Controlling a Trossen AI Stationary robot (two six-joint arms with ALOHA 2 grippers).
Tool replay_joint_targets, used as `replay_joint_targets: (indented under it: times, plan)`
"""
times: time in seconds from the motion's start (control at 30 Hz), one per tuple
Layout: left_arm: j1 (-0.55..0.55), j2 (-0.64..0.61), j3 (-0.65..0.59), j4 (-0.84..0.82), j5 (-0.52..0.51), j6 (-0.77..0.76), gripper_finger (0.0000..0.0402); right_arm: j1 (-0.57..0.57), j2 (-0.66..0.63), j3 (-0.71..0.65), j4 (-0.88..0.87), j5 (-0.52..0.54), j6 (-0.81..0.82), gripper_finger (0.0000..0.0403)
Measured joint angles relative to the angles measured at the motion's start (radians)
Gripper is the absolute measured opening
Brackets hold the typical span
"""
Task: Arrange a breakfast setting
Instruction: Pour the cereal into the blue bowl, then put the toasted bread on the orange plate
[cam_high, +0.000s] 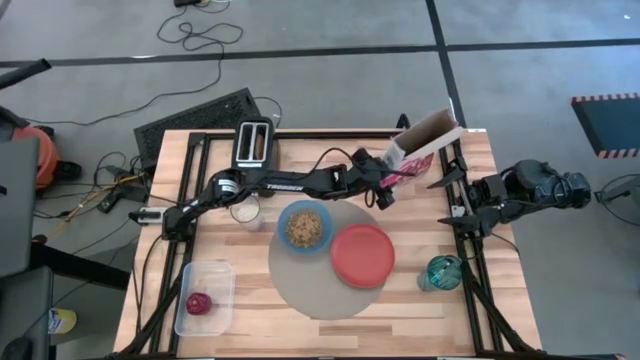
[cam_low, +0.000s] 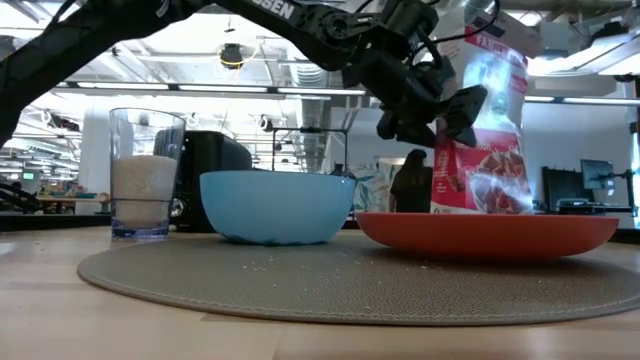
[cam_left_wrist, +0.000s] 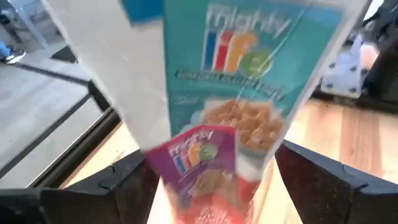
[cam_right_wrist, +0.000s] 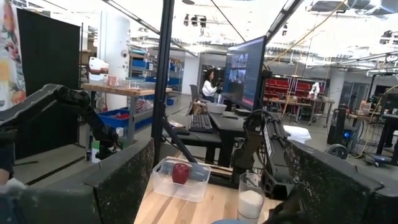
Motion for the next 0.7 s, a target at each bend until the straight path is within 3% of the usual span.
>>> replay_joint_targets:
  times: [0.43,0.7]
  plan:
    - [-0.005,-0.032,-0.001,-0.133,-0.026,-0.016,0.0300,0.000,0.000,0.000,-0.009,0.000,0.010,0.0385]
    - [-0.028,-0.119,0.000,-0.220,-0.042,-0.027,0.0300,0.001,0.002,0.000,-0.022,0.000,0.010,0.0385]
